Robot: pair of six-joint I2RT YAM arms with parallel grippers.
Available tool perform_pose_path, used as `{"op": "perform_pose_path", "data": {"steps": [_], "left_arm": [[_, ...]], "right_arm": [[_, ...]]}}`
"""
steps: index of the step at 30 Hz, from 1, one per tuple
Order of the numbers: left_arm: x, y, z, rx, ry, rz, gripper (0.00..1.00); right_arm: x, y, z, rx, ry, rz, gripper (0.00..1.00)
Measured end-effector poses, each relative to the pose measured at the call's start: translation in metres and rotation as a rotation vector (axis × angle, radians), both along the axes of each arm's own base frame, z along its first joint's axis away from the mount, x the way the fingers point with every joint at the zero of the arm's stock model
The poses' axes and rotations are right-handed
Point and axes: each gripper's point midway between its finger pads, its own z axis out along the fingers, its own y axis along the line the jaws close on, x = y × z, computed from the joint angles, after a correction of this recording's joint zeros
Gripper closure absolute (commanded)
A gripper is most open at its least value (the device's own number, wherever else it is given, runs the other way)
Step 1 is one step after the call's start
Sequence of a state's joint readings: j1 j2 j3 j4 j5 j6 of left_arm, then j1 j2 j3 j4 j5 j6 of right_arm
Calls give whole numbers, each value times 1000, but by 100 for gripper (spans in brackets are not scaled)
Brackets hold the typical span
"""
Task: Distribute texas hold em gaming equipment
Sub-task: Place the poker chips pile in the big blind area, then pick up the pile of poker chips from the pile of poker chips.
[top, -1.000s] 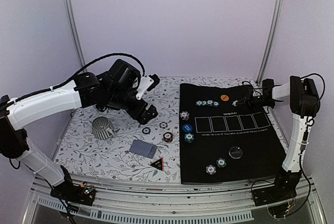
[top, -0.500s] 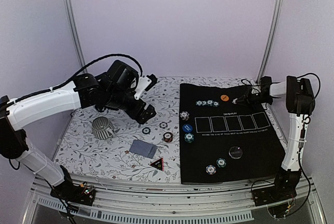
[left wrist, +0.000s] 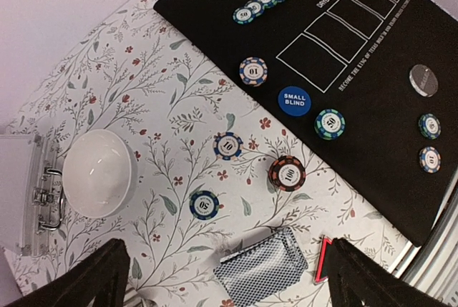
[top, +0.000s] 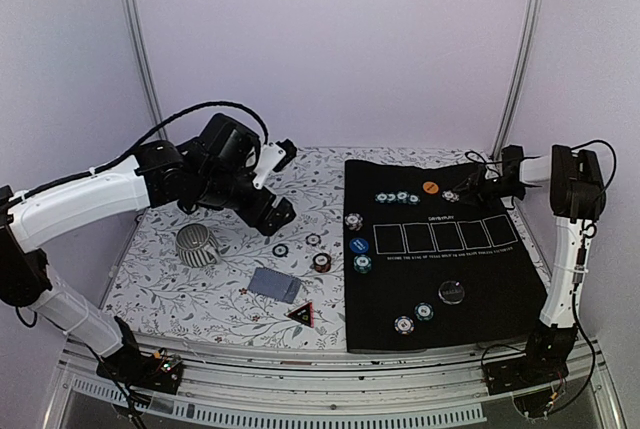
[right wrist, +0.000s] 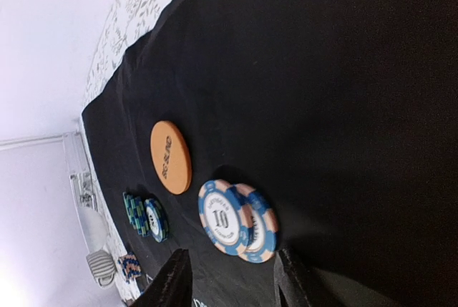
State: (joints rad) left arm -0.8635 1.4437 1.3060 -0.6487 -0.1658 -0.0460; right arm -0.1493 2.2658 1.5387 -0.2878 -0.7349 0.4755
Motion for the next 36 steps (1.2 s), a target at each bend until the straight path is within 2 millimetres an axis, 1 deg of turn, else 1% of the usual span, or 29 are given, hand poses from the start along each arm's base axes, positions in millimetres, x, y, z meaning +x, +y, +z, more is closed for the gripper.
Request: {"op": "perform_pose_path", "data": {"steps": [2,4,5,6,7,8,10,11,12,14,15,16,17,19,20,21,23,27,29,32,36], "left_arm": [[0,1,1,-1,-1,1,2],[-1,3,-1,1,0,3,2],[-1,3,-1,3,2,4,2],[-1,4,-2,5,4,7,2],[-1,5,-3,5,5,10,2],[-1,6,-4,6,7,14,2],[-2,10,-9,9,14,25,2],[-3,12,-11,10,18,31,2],[-3,13,-13,8,21,37,2],[-4,14,-19,1,30,50,2],[-4,13,-23,-6,36,55,2],[-4,13,-27,-13,41,56,2],[-5,11,-32,-21,51,57,2],[-6,5,-43,-34,77,50,4],[-5,1,-49,-37,93,47,6],[-3,-4,-57,-37,107,46,8],[-1,-14,-79,-12,146,36,10],[3,-40,-126,67,222,8,7],[3,-51,-141,95,246,-9,5],[6,-64,-156,123,264,-23,4],[15,-76,-165,138,272,-24,8]], "right_arm": [[1,-6,2,-17,-4,-16,55],[2,-16,6,-52,-11,-43,47],[1,-22,9,-75,-13,-59,39],[-1,-27,14,-98,-18,-75,30],[-3,-33,21,-127,-25,-92,18],[-5,-36,28,-150,-32,-106,2],[-9,-44,52,-228,-76,-135,1],[-11,-47,69,-279,-113,-146,1],[-13,-48,90,-337,-161,-157,1],[-17,-41,130,-425,-252,-167,1],[-20,-32,152,-468,-308,-164,1],[-24,-23,169,-499,-353,-159,1],[-30,-8,191,-530,-413,-142,1],[-43,12,214,-563,-485,-117,1],[-50,20,222,-573,-510,-103,1],[-58,28,227,-582,-528,-88,1],[-70,35,231,-601,-548,-72,1],[-91,31,224,-631,-541,-59,1],[-99,30,217,-638,-526,-47,1],[-110,30,207,-643,-505,-25,1],[-118,31,201,-643,-497,-6,1]]}}
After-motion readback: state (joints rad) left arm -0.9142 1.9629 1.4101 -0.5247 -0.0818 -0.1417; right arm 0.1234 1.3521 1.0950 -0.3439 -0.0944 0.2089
